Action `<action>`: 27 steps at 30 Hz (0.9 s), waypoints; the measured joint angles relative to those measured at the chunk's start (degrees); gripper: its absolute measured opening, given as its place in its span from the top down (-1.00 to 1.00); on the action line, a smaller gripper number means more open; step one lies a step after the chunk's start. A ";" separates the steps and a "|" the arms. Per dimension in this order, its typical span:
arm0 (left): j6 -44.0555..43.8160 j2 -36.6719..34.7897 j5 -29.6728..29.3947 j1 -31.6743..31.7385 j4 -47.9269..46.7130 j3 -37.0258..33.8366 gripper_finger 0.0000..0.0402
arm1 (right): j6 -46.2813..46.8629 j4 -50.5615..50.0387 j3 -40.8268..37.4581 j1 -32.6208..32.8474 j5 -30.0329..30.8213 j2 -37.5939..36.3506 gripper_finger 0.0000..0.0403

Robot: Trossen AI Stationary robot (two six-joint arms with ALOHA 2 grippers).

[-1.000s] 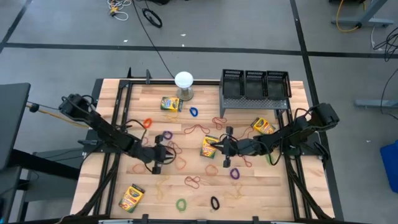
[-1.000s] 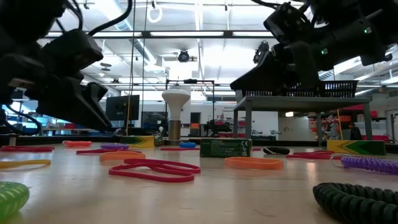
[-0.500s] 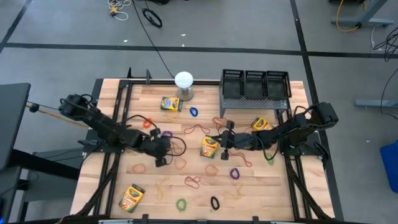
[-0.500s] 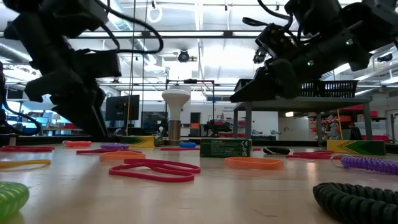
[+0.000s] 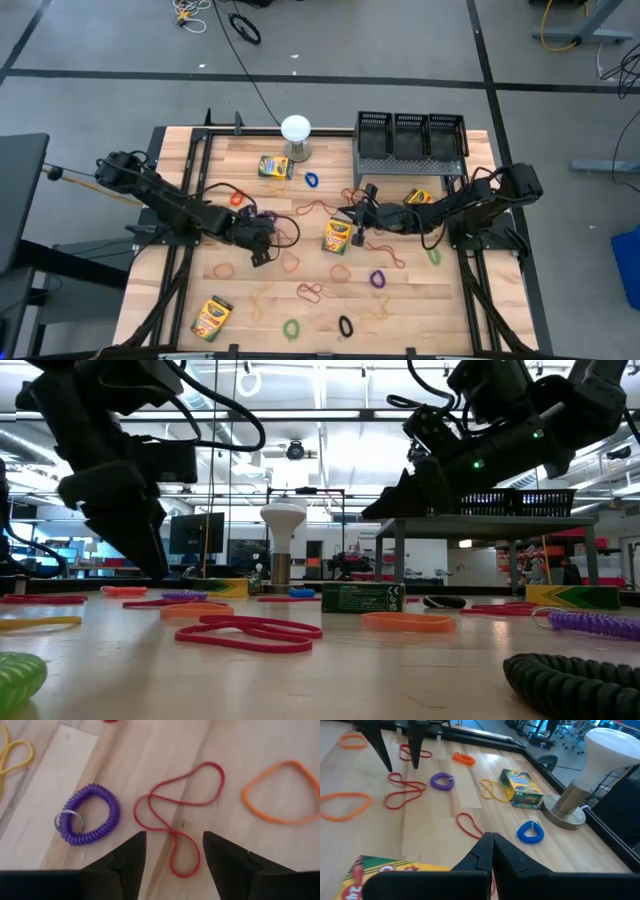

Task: Pick & Place Office Desk Supplies
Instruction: Put the red rubberband into the right black basket on the shelf

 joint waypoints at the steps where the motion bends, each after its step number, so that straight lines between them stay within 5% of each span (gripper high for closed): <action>1: -0.21 0.47 0.00 0.37 0.79 0.00 -0.02 | 0.00 0.00 0.00 -0.26 -0.04 0.00 0.97; 14: 2.21 8.43 2.70 1.40 3.55 0.27 0.13 | -1.11 0.28 0.00 -0.27 -0.07 0.00 0.97; 27: 2.93 4.93 8.18 1.49 -2.62 1.11 0.91 | 3.26 -1.09 0.00 0.78 -0.05 0.00 0.97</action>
